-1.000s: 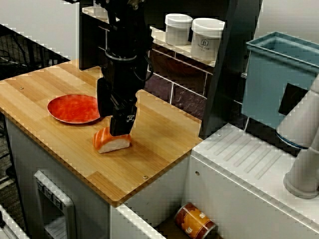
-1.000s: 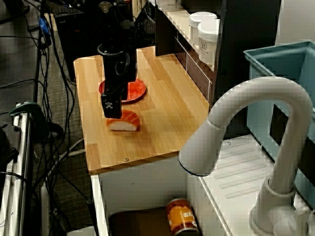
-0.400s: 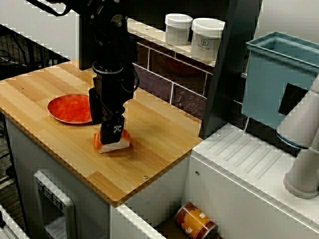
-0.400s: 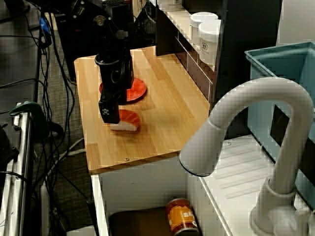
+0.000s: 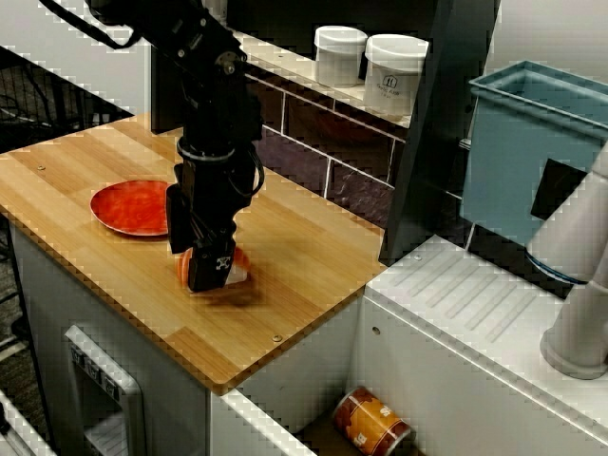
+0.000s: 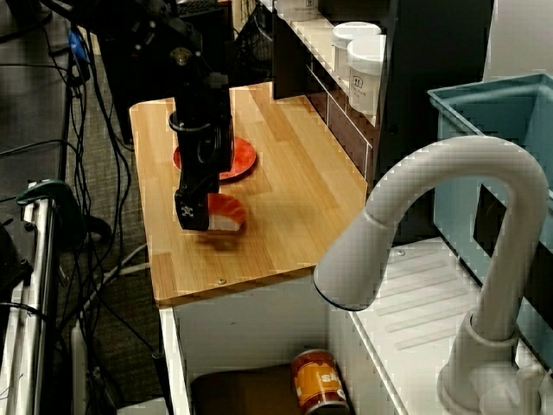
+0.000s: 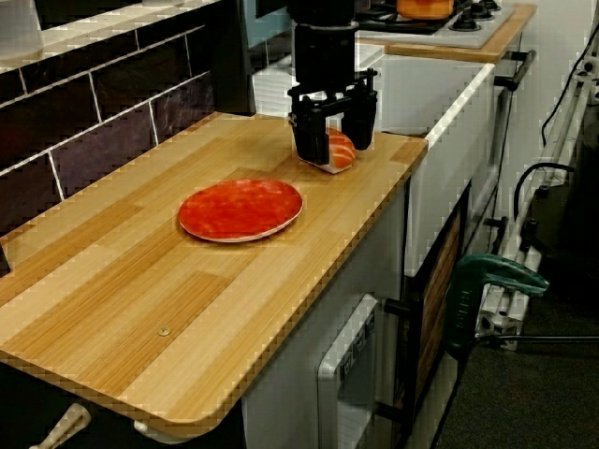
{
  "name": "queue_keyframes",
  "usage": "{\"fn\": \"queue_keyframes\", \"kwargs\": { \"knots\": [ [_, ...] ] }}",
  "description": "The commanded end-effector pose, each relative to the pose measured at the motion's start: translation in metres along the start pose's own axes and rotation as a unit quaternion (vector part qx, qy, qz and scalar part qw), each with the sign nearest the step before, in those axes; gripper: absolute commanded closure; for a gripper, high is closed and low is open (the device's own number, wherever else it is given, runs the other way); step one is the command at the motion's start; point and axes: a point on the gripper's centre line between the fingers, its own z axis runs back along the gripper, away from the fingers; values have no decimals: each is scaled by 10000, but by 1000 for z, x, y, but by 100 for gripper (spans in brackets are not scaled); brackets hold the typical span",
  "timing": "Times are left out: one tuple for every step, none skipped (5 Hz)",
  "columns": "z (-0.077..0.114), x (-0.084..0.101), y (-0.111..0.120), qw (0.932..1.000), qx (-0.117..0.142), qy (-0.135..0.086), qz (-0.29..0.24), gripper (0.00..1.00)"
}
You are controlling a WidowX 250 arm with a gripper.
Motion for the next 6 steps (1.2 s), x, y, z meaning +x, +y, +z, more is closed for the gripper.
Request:
{"fn": "queue_keyframes", "kwargs": {
  "knots": [
    [2, 2, 5, 9998, 53, -52, 193, 100],
    [14, 6, 8, 9998, -34, -36, 176, 100],
    [52, 11, 10, 9990, -358, -189, 161, 100],
    [76, 11, 18, 9980, -363, -443, 272, 100],
    [77, 7, 36, 9968, -168, -516, 585, 100],
    [78, -1, 52, 9944, 22, -559, 891, 100]
  ]
}}
